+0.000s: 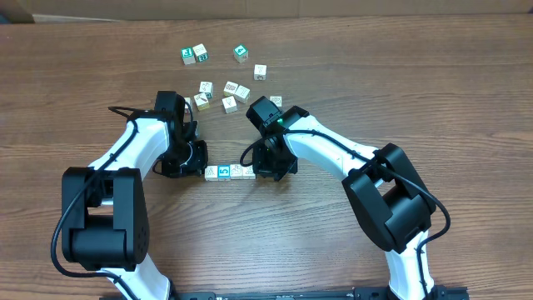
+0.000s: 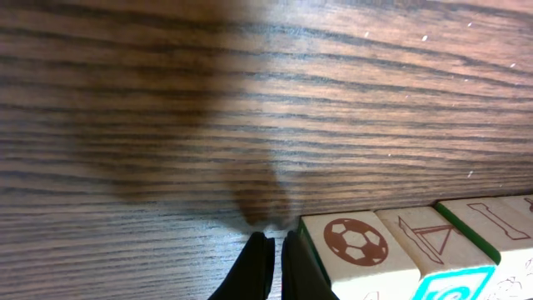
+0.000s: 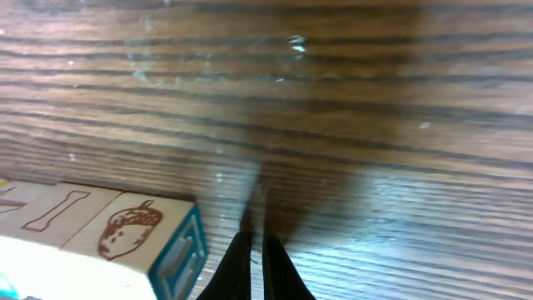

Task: Form a horizontal line

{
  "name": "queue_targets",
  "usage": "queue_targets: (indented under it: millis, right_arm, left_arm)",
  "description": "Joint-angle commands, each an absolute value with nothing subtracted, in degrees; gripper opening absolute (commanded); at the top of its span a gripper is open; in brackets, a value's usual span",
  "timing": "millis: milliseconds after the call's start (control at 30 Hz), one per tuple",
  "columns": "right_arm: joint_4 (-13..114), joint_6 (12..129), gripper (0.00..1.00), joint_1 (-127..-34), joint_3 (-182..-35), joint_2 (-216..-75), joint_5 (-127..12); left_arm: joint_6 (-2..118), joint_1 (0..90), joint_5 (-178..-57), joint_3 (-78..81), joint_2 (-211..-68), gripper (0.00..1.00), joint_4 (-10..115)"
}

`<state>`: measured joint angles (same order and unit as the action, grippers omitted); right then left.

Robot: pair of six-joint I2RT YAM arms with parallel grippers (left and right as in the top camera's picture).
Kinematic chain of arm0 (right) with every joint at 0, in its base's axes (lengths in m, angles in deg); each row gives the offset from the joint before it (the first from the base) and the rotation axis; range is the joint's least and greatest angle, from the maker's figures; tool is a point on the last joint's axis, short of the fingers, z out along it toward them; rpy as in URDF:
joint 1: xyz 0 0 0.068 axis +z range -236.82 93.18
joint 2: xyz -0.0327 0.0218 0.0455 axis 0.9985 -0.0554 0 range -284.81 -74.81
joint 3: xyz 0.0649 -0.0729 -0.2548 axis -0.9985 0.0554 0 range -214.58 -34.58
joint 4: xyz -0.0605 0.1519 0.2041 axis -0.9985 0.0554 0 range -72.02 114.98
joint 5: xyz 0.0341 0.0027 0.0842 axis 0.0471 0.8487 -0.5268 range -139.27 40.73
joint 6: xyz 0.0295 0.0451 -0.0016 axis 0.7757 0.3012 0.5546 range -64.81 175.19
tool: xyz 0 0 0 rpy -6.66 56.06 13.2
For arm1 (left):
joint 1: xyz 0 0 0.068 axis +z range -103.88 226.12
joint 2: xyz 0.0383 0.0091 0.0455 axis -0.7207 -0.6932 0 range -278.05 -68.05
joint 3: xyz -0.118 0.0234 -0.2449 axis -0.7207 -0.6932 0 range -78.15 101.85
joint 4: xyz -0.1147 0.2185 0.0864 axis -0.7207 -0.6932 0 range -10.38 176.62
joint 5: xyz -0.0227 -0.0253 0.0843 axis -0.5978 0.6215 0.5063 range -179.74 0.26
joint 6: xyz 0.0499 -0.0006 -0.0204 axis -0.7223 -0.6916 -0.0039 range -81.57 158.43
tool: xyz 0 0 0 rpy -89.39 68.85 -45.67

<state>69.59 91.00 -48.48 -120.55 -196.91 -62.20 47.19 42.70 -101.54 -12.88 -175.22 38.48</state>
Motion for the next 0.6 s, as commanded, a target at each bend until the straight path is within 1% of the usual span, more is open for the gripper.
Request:
queue_targets:
  millis: [0, 567]
  right_arm:
    - [69.2, 91.2, 0.04, -48.1, -120.1, -198.2, -65.1]
    - [67.9, 91.2, 0.04, -48.1, -120.1, -198.2, -64.8]
  left_arm:
    - [46.4, 42.2, -101.4, -13.3, -175.6, 0.04, 38.7]
    - [47.4, 41.6, -101.3, -13.3, -175.6, 0.04, 39.6]
